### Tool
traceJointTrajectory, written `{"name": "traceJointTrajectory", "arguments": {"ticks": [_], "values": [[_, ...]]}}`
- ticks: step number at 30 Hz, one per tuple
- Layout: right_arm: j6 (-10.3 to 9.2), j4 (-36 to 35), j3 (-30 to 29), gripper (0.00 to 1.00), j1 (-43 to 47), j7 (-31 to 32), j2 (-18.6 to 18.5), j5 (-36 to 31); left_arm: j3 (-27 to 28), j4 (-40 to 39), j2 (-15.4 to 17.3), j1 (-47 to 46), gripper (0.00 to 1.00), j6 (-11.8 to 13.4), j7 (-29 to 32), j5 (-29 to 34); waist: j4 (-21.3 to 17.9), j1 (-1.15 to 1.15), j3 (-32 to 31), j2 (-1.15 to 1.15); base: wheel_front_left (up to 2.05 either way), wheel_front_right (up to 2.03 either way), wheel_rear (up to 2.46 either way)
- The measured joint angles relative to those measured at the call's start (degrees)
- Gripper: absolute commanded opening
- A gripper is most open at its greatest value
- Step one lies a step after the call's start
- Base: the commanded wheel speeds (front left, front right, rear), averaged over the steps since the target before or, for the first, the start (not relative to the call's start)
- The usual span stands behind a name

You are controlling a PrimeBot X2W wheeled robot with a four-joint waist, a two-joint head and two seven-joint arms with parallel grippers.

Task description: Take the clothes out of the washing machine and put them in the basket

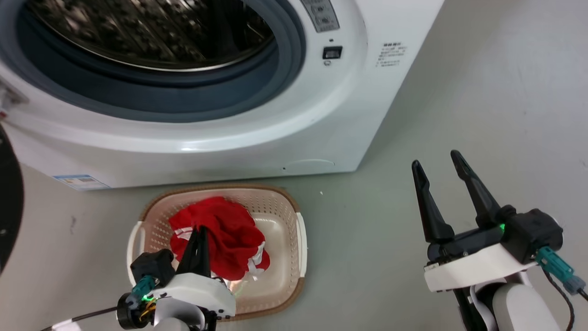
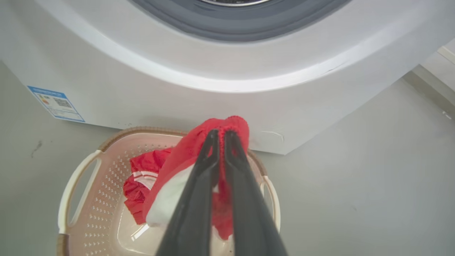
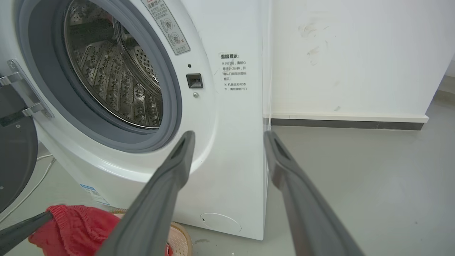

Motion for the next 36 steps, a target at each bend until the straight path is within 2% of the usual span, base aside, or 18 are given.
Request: {"name": "traceJointTrajectory", "arguments": {"ticks": [4, 9, 16, 23, 27, 32, 33, 34, 35, 36], "values": [[0.0, 0.3, 0.7, 1.0, -1.5, -0.6, -0.4, 1.0, 0.8, 7.5, -0.1, -3.4, 0.0, -0.4, -0.5, -0.5, -1.7, 0.0, 3.2, 0.0, 0.0, 0.0, 0.0], [0.0, 1.0, 2.2, 1.0, -3.6, -1.6, -1.2, 2.5, 4.6, 14.4, -0.1, -8.2, 0.0, -0.3, -0.5, 0.2, -4.9, 0.0, 8.2, 0.0, 0.0, 0.0, 0.0], [0.0, 1.6, 3.4, 1.0, -7.1, -3.0, -2.1, 4.0, 9.1, 22.1, 0.3, -14.9, 0.0, 0.4, -0.6, 2.6, -7.7, 0.0, 15.3, 0.0, 0.0, 0.0, 0.0], [0.0, 2.9, 4.2, 1.0, -9.5, -3.9, -2.6, 5.3, 13.6, 28.9, 1.3, -17.6, 0.0, 1.0, -0.6, 3.6, -9.9, 0.0, 21.8, 0.0, 0.0, 0.0, 0.0], [0.0, 3.5, 4.4, 1.0, -10.2, -4.2, -2.7, 5.4, 15.1, 32.2, 0.9, -17.7, 0.0, 1.2, -0.6, 3.6, -10.6, 0.0, 23.6, 0.0, 0.0, 0.0, 0.0], [0.0, 4.3, 4.4, 1.0, -10.6, -4.3, -2.8, 5.6, 16.2, 34.3, 0.5, -17.7, 0.0, 0.8, -0.6, 4.1, -10.3, 0.0, 23.1, 0.0, 0.0, 0.0, 0.0], [0.0, 4.5, 4.4, 1.0, -10.7, -4.4, -2.8, 5.6, 16.4, 34.5, 0.5, -17.7, 0.2, 0.7, -0.6, 4.2, -10.2, 0.0, 22.7, 0.0, 0.0, 0.0, 0.0], [0.0, 4.5, 4.3, 1.0, -10.7, -4.4, -2.8, 5.6, 16.6, 34.5, 0.4, -17.7, 0.5, 0.7, -0.6, 4.2, -10.0, 0.0, 22.2, 0.0, 0.0, 0.0, 0.0], [0.0, 4.6, 4.2, 1.0, -10.7, -4.4, -2.8, 5.5, 16.7, 34.5, 0.3, -17.6, 1.0, 0.7, -0.6, 4.5, -9.9, 0.0, 21.6, 0.0, 0.0, 0.0, 0.0], [0.0, 4.8, 4.0, 1.0, -10.7, -4.4, -2.8, 5.3, 16.8, 34.5, 0.2, -17.5, 1.0, 0.7, -0.6, 4.7, -9.7, 0.0, 20.9, 0.0, 0.0, 0.0, 0.0]]}}
